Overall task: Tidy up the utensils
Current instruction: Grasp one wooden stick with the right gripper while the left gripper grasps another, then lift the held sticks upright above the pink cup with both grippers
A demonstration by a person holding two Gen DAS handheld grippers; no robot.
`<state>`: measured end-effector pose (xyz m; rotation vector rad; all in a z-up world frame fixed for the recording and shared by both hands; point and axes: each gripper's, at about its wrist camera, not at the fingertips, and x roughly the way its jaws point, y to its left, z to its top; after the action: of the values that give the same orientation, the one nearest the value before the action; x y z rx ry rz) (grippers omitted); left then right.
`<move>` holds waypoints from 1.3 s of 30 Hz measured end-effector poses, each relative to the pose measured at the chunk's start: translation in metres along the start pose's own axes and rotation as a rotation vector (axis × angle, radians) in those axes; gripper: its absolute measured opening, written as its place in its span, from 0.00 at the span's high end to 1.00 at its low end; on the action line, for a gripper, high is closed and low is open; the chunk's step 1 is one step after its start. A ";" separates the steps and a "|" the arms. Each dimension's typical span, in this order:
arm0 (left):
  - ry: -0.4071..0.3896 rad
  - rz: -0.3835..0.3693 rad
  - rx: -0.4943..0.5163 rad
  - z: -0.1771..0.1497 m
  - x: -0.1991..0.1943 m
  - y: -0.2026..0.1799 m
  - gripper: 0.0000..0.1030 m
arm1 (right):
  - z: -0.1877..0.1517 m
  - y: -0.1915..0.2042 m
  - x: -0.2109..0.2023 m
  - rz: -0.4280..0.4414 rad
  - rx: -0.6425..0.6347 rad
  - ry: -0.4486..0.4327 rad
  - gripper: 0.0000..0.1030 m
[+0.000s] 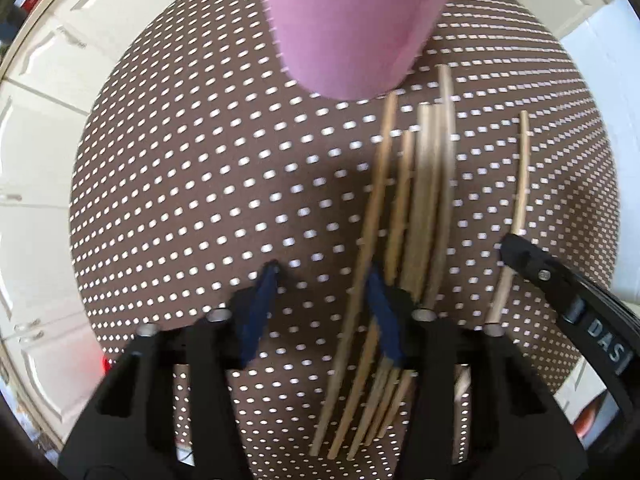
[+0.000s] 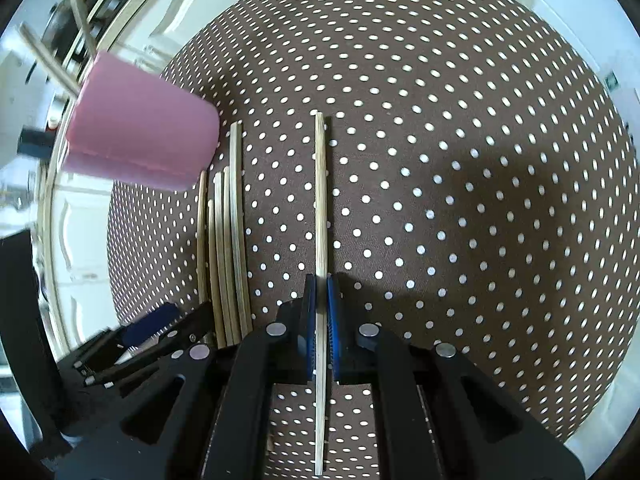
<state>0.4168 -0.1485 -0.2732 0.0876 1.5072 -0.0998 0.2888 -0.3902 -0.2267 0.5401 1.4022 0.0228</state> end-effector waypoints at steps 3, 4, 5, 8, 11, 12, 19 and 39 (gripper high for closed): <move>-0.045 0.027 0.010 0.000 -0.005 -0.011 0.89 | 0.000 -0.001 -0.001 -0.004 -0.003 -0.002 0.95; -0.048 0.028 0.005 0.000 -0.005 -0.013 0.89 | -0.001 -0.001 -0.002 -0.009 -0.006 -0.005 0.95; -0.050 0.026 -0.002 -0.001 -0.004 -0.015 0.89 | -0.001 -0.002 -0.003 -0.010 -0.006 -0.004 0.95; -0.064 0.013 -0.001 -0.007 -0.009 -0.012 0.89 | -0.002 -0.003 -0.005 -0.012 0.001 -0.004 0.95; -0.067 0.010 0.001 -0.027 0.004 -0.002 0.90 | -0.004 -0.004 -0.007 -0.018 -0.003 -0.006 0.95; -0.065 0.013 0.000 -0.031 0.005 0.001 0.90 | -0.006 -0.003 -0.008 -0.020 -0.003 -0.009 0.95; -0.084 -0.014 -0.031 -0.065 -0.003 0.028 0.92 | -0.013 0.004 -0.021 -0.022 -0.035 -0.034 0.95; -0.284 -0.027 -0.130 -0.100 -0.093 0.091 0.94 | -0.017 0.030 -0.104 0.029 -0.091 -0.206 0.95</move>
<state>0.3230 -0.0449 -0.1872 -0.0498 1.2281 -0.0344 0.2626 -0.3924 -0.1201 0.4738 1.1868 0.0530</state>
